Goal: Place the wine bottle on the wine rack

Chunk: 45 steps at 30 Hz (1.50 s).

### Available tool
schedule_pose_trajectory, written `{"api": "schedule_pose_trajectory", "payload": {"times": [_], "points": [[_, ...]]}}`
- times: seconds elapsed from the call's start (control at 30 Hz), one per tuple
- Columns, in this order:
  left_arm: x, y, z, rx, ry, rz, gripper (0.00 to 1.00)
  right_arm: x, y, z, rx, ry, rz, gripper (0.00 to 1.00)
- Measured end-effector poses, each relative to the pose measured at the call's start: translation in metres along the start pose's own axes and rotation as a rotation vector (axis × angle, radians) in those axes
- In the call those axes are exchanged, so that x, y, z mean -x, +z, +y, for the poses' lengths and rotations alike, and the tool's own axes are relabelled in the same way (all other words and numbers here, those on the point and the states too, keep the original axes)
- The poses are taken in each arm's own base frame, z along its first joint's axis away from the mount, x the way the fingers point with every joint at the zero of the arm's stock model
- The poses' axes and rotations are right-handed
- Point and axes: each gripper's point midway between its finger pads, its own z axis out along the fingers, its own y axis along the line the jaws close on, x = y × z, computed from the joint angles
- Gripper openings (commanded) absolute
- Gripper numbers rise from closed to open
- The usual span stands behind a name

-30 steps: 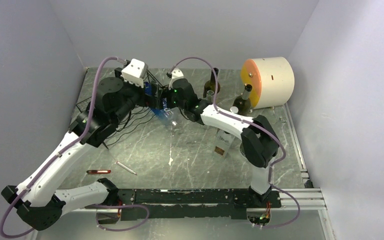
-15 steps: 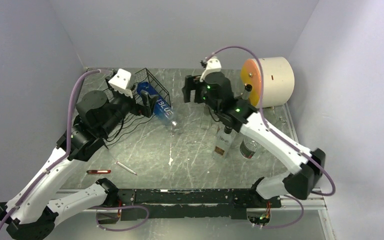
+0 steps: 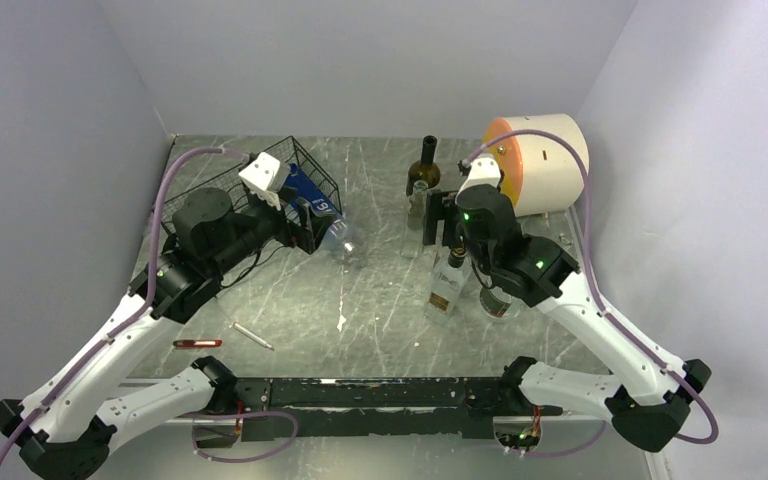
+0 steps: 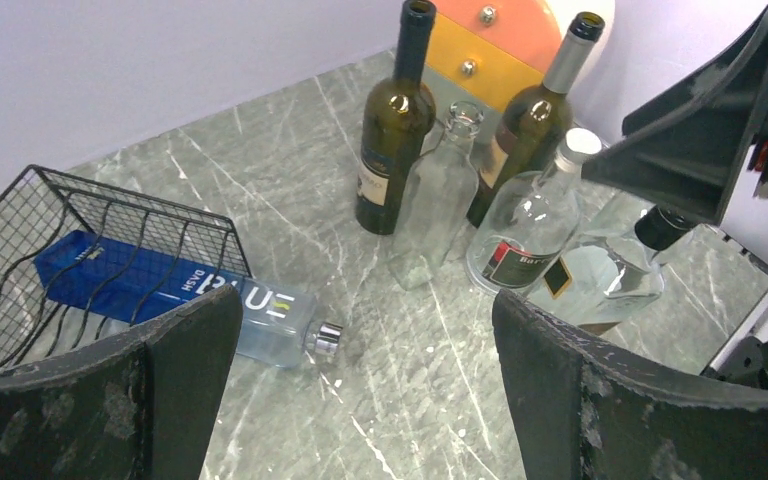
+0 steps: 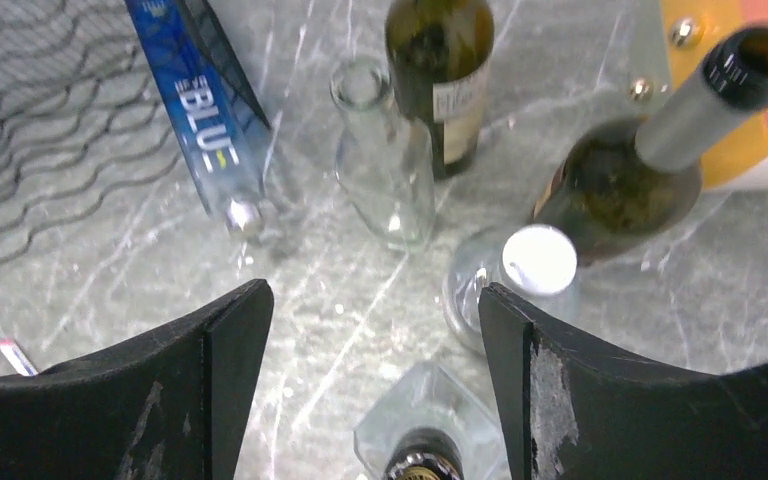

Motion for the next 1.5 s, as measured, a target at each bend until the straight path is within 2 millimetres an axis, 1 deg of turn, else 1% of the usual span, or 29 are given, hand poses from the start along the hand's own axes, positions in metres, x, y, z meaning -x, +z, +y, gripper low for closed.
{"api": "schedule_pose_trajectory", "payload": {"times": [0.1,0.2,0.27,0.33,0.43,0.47,0.57,0.63,0.73,0.83,0.9,0.93,1.0,1.03,1.07,1.13,1.17,1.33,1.43,1.5], "points": [[-0.003,0.003,-0.006,-0.03,-0.012,0.013,0.99,-0.025,-0.003,-0.004,0.013,-0.012,0.057,0.69],[-0.005,0.006,-0.011,-0.058,-0.022,0.015,0.99,-0.046,-0.006,-0.005,0.037,-0.015,0.104,0.66],[-0.005,0.008,-0.013,-0.074,-0.025,0.01,0.99,-0.057,-0.01,-0.005,0.063,-0.019,0.127,0.65],[-0.005,0.012,-0.016,-0.09,-0.026,0.005,0.99,-0.062,-0.014,-0.004,0.084,-0.019,0.134,0.62],[-0.007,0.021,-0.018,-0.099,-0.029,0.007,0.99,-0.063,-0.019,-0.005,0.102,-0.023,0.129,0.55],[-0.008,0.024,-0.018,-0.099,-0.031,0.004,0.99,-0.063,-0.019,-0.005,0.104,-0.027,0.129,0.51],[-0.025,0.032,-0.016,-0.099,-0.04,0.011,0.99,-0.065,-0.017,-0.005,0.103,-0.046,0.135,0.45],[-0.037,0.036,-0.015,-0.098,-0.045,0.024,0.99,-0.067,-0.015,-0.005,0.101,-0.057,0.143,0.45],[-0.052,0.04,-0.014,-0.102,-0.054,0.028,0.99,-0.069,-0.014,-0.006,0.099,-0.075,0.148,0.48],[-0.057,0.045,-0.014,-0.107,-0.063,0.01,0.99,-0.072,-0.013,-0.008,0.095,-0.09,0.154,0.48],[-0.057,0.049,-0.014,-0.109,-0.07,-0.002,0.99,-0.075,-0.012,-0.009,0.09,-0.095,0.159,0.46],[-0.057,0.051,-0.014,-0.111,-0.073,-0.007,0.99,-0.076,-0.012,-0.01,0.087,-0.098,0.162,0.43],[-0.057,0.055,-0.015,-0.114,-0.078,-0.011,0.99,-0.08,-0.011,-0.012,0.079,-0.103,0.168,0.33],[-0.059,0.057,-0.015,-0.116,-0.08,-0.007,0.99,-0.082,-0.01,-0.013,0.072,-0.108,0.169,0.25],[-0.061,0.059,-0.016,-0.119,-0.08,-0.001,0.99,-0.082,-0.009,-0.014,0.07,-0.113,0.169,0.14],[-0.065,0.061,-0.018,-0.134,-0.079,0.015,0.99,-0.08,-0.009,-0.017,0.058,-0.124,0.158,0.02],[-0.067,0.061,-0.019,-0.143,-0.077,0.02,0.99,-0.08,-0.008,-0.017,0.059,-0.125,0.156,0.0],[-0.067,0.06,-0.026,-0.187,-0.063,0.002,0.99,-0.079,-0.005,-0.012,0.074,-0.143,0.164,0.0],[-0.078,0.057,-0.027,-0.205,-0.056,0.005,0.99,-0.074,0.0,-0.002,0.094,-0.15,0.184,0.0],[-0.087,0.055,-0.028,-0.217,-0.051,0.013,0.99,-0.065,0.002,0.007,0.12,-0.145,0.184,0.0]]}}
